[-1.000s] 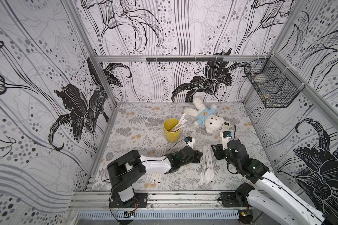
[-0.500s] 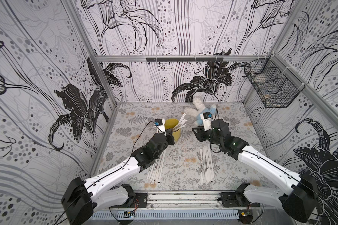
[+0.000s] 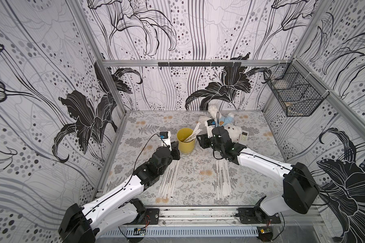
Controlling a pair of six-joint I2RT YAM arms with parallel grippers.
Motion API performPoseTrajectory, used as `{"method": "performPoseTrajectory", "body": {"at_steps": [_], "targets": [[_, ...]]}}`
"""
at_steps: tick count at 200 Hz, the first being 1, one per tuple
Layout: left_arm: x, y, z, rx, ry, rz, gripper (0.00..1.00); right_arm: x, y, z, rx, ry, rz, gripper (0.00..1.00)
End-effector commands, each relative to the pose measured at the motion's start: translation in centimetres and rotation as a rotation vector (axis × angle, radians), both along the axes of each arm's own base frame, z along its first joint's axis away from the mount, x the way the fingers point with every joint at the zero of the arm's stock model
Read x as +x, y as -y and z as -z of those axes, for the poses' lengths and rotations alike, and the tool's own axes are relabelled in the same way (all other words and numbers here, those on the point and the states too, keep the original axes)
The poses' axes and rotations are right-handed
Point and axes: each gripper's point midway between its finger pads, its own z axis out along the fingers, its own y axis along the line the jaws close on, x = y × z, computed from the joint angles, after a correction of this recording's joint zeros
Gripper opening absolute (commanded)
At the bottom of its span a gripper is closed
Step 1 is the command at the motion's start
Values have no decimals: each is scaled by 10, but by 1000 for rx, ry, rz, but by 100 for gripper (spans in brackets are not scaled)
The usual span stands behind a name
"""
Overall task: Take the straws out of the storage container
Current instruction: Pick up the straw from the container.
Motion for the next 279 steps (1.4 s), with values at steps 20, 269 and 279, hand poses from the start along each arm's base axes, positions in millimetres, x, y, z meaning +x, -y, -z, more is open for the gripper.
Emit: {"method": "performPoseTrajectory", "body": {"at_steps": [20,269,279], "targets": [[2,1,0,12,30,14,21,12,-11,-19,37,28,9,42],[-10,-16,-30,-36,81,-23,21,-81,-15,-165,-99,132,-257,0],[-11,-17,-31,-36,70,-23,22,-88,-17,-169,-97,120,-289,0]]}}
